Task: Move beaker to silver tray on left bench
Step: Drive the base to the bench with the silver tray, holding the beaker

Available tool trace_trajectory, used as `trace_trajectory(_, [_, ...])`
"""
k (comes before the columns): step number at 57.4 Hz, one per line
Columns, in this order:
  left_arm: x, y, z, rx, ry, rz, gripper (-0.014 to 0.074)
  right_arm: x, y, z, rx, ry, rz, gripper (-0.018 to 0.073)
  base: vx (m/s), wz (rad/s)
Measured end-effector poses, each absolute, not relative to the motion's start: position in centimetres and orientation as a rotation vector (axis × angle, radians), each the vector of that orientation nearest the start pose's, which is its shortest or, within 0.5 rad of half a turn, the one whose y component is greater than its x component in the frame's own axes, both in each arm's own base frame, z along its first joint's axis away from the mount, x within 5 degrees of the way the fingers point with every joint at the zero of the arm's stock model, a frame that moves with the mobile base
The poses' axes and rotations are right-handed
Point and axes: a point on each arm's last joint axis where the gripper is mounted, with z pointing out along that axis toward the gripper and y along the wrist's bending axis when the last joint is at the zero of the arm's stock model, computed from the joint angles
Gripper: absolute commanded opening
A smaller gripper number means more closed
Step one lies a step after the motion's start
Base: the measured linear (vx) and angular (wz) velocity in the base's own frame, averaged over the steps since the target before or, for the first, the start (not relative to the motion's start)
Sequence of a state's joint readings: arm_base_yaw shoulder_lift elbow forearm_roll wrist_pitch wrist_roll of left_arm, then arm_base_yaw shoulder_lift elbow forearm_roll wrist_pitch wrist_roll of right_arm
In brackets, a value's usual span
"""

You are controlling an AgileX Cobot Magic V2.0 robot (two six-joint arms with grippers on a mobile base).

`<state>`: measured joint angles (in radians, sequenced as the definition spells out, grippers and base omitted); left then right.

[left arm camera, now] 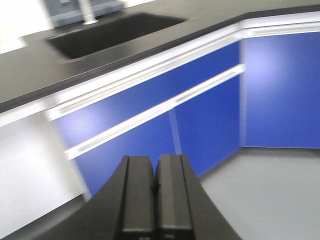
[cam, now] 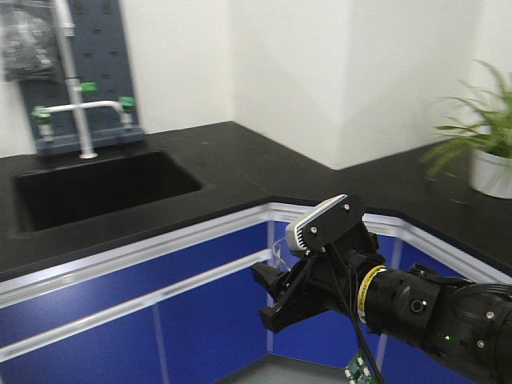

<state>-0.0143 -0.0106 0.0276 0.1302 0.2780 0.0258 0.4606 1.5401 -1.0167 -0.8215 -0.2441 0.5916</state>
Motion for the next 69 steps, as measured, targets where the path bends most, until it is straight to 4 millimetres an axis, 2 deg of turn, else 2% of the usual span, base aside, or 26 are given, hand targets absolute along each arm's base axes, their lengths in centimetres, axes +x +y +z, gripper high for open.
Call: trace_trajectory(69, [5.48, 0.25, 17.95, 0.121, 1.774, 0.130, -0.0006, 30.89, 17.13, 29.67, -0.729, 1.697, 0.336, -0.0006, 0.18, 0.60])
